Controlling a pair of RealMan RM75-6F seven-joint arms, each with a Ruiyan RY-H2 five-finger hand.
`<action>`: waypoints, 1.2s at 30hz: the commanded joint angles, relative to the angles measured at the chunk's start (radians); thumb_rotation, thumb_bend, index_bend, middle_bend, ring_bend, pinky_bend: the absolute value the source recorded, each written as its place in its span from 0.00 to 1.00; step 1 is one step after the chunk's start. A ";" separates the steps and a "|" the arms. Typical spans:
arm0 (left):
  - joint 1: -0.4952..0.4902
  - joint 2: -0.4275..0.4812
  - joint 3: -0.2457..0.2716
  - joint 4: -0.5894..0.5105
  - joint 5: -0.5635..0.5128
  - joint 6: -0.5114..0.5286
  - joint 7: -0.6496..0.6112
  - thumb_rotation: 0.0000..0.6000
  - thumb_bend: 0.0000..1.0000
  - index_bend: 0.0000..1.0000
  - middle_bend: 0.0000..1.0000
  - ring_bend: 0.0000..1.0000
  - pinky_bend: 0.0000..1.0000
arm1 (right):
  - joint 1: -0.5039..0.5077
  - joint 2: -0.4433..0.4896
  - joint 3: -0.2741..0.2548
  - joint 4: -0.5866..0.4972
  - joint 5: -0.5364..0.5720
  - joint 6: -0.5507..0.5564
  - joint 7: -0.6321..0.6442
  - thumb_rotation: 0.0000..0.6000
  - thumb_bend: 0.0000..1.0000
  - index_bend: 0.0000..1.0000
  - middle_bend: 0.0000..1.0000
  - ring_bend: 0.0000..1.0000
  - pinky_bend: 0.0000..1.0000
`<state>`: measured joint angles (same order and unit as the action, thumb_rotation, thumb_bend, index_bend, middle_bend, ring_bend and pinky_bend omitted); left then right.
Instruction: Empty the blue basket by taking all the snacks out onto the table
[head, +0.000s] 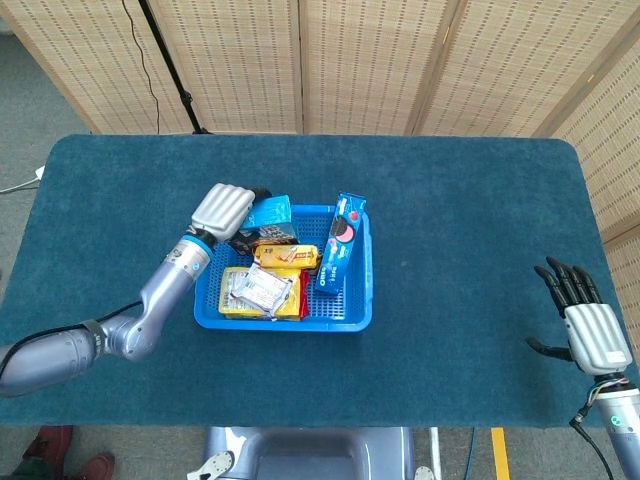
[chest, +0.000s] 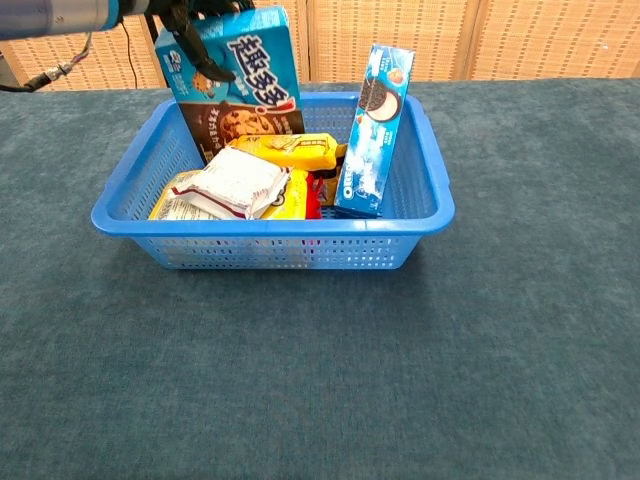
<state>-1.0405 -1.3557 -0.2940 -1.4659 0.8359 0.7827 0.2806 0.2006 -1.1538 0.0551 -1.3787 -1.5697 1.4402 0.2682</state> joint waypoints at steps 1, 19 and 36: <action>0.075 0.128 -0.048 -0.135 0.108 0.096 -0.091 1.00 0.40 0.59 0.51 0.53 0.59 | -0.002 0.003 -0.003 -0.005 -0.007 0.004 0.000 1.00 0.00 0.02 0.00 0.00 0.00; 0.371 0.266 0.055 0.148 0.357 0.095 -0.665 1.00 0.30 0.34 0.26 0.26 0.37 | -0.003 0.010 -0.030 -0.044 -0.067 0.025 -0.031 1.00 0.00 0.02 0.00 0.00 0.00; 0.556 0.347 0.117 -0.075 0.549 0.412 -0.649 1.00 0.08 0.00 0.00 0.00 0.00 | 0.219 0.084 0.067 -0.043 -0.068 -0.180 0.241 1.00 0.00 0.01 0.00 0.00 0.00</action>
<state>-0.5495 -1.0437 -0.2015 -1.4562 1.3648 1.1294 -0.4572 0.3251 -1.1279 0.0931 -1.3941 -1.6429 1.3760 0.3195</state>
